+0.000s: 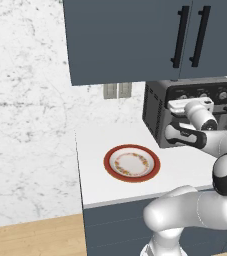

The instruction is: Pick up the kebab skewer and baguette bread, and place them inside the toaster oven. Close the toaster oven door and start by setting the timer.

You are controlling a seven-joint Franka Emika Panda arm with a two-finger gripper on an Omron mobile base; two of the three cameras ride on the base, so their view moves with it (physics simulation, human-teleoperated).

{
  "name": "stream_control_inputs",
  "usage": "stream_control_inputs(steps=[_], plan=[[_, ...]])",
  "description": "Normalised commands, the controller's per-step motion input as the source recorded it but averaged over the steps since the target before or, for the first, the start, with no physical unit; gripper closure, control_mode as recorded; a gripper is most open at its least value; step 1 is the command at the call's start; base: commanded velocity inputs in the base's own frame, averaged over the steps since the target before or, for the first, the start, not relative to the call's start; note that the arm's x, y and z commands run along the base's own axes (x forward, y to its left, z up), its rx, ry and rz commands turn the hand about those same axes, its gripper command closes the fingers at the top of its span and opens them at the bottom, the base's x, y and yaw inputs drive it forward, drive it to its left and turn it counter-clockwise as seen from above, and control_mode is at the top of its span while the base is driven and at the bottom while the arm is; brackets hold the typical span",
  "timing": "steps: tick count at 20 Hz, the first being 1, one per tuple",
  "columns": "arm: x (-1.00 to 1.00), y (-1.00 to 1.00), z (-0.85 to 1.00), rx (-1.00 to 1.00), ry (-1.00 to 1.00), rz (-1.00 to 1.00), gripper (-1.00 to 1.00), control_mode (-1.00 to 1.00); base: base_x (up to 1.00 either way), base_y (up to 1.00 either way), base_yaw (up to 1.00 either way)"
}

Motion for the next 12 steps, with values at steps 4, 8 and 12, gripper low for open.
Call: stream_control_inputs(steps=[4, 8, 12], plan=[[0.00, -0.07, -0.08, 0.00, 0.00, 0.00, 1.00, -1.00, 0.00, 0.00, 0.00], [0.01, -0.04, -0.01, 0.00, -0.01, 0.00, 1.00, -1.00, 0.00, 0.00, 0.00], [0.07, 0.00, 0.00, 0.00, 0.00, 0.00, 1.00, -1.00, 0.00, 0.00, 0.00]])
